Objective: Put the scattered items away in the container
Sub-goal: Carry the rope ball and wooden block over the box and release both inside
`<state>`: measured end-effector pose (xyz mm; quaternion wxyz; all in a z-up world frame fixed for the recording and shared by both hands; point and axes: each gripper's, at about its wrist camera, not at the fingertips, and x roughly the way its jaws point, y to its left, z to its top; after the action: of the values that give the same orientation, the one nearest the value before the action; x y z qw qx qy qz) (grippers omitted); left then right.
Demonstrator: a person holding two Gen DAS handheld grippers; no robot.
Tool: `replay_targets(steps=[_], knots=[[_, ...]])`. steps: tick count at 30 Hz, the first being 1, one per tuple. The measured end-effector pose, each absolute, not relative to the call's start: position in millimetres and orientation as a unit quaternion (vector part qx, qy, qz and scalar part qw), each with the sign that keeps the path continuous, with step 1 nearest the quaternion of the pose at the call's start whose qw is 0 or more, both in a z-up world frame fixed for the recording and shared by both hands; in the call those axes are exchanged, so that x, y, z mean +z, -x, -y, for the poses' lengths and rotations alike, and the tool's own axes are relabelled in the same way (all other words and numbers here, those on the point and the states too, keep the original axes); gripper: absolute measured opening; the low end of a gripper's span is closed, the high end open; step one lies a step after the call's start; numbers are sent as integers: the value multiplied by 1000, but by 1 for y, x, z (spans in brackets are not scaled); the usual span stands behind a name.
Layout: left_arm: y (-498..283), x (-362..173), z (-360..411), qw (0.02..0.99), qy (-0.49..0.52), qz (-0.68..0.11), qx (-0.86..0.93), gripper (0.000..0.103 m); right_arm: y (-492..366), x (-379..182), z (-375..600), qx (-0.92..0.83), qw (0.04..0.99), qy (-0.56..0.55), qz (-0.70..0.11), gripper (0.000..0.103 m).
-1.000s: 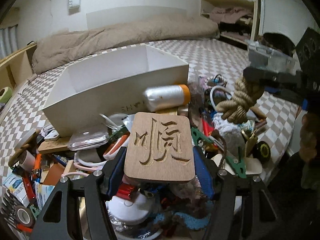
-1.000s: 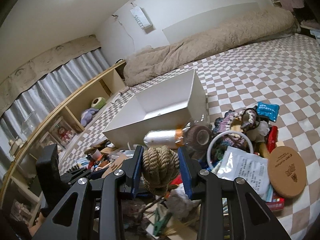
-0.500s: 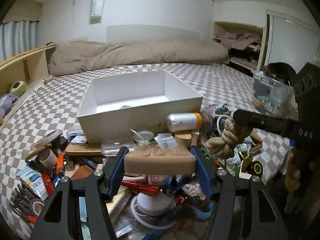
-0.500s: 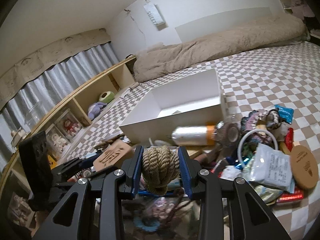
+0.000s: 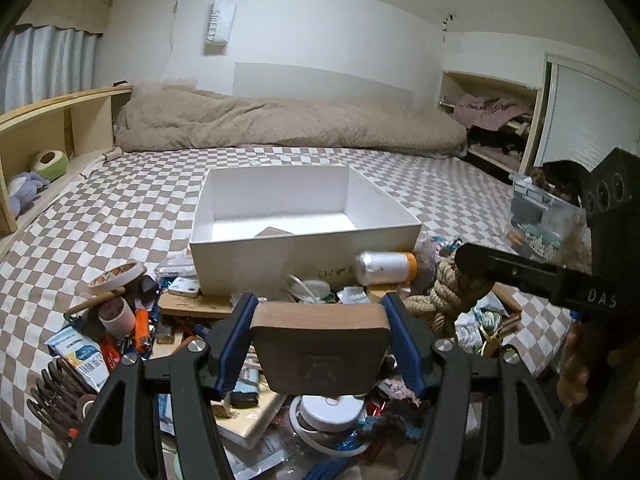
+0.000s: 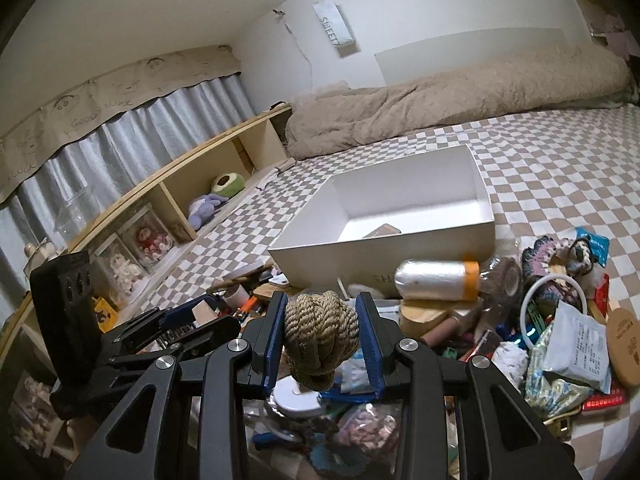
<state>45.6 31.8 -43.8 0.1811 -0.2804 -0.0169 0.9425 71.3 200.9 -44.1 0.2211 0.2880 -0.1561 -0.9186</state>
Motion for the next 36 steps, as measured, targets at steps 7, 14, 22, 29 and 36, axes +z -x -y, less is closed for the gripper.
replay_targets(steps=[7, 14, 22, 29, 36], knots=[[-36, -17, -28, 171, 253, 20, 952, 63, -59, -23, -195, -923, 229, -272, 146, 36], [-15, 23, -30, 171, 203, 17, 964, 63, -45, 8, -192, -935, 229, -245, 119, 36], [21, 53, -35, 169, 168, 12, 971, 63, -13, 39, -201, -945, 212, -229, 94, 36], [63, 46, -32, 158, 191, 26, 968, 63, 29, 42, -210, -945, 190, -250, 95, 36], [100, 13, -34, 131, 245, 37, 960, 63, 74, 5, -201, -933, 153, -320, 54, 36]])
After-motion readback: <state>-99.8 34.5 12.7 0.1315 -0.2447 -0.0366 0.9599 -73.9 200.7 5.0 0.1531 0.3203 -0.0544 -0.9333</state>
